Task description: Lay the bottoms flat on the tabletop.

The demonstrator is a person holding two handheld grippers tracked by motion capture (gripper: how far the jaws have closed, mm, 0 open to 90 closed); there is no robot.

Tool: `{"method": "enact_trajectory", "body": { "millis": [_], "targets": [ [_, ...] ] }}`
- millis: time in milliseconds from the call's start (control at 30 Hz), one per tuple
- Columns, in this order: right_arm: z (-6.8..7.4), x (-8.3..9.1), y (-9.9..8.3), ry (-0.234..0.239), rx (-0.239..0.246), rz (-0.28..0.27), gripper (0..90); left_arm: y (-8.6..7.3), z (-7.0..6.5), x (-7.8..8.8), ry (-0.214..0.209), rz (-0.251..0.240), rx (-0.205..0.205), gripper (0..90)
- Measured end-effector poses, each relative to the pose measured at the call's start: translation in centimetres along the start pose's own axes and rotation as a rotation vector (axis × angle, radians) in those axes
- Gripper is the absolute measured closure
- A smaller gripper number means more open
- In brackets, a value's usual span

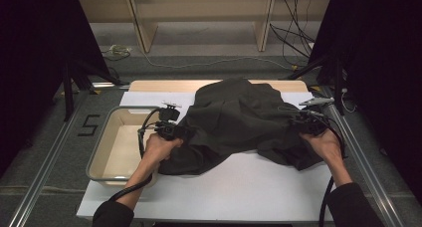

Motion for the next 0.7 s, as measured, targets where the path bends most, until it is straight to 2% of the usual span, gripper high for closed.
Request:
{"method": "enact_trajectory", "body": {
  "millis": [67, 100, 167, 233, 300, 367, 433, 500, 633, 700],
  "targets": [
    [1.3, 1.7, 0.6, 0.034, 0.02, -0.028, 52.9, 0.0, 0.0, 0.0, -0.001, 0.001, -0.001, 87.3],
    [2.0, 2.5, 0.9, 0.044, 0.038, -0.046, 49.7, 0.0, 0.0, 0.0, -0.002, 0.0, 0.0, 87.3],
    [3.7, 3.7, 1.3, 0.092, 0.059, -0.074, 45.3, 0.0, 0.0, 0.1, -0.003, -0.001, 0.002, 87.3],
    [5.1, 4.2, 1.6, 0.133, 0.075, -0.084, 43.5, 0.0, 0.0, 0.1, -0.009, -0.003, 0.005, 87.3],
    [6.3, 4.2, 1.9, 0.194, 0.059, -0.098, 42.5, 0.0, -0.1, 0.1, -0.015, -0.006, 0.01, 87.3],
    [7.9, 3.5, 2.0, 0.26, 0.056, -0.096, 40.1, 0.1, -0.2, 0.2, -0.021, -0.004, 0.005, 87.3],
    [9.0, 2.6, 2.0, 0.279, 0.071, -0.077, 37.2, 0.2, -0.2, 0.3, -0.026, -0.008, 0.004, 87.2],
    [10.1, 1.5, 2.2, 0.278, 0.095, -0.065, 35.5, 0.3, -0.2, 0.5, -0.032, -0.01, 0.005, 87.1],
    [11.5, -0.7, 2.8, 0.299, 0.093, -0.042, 36.9, 0.5, -0.1, 0.8, -0.044, -0.021, 0.007, 87.0],
    [12.0, -2.0, 2.5, 0.253, 0.121, 0.002, 44.9, 0.6, -0.1, 1.0, -0.045, -0.03, 0.004, 86.9]
  ]
}}
Point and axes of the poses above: each handheld gripper's, and its own axes: x roughly backward along the jaws, y roughly out of its top, z roughly to its left, the point moved 7 cm from there along -x, roughly forward along the jaws, and after that the axes turned 2 degrees about z, right-handed, at the moved point
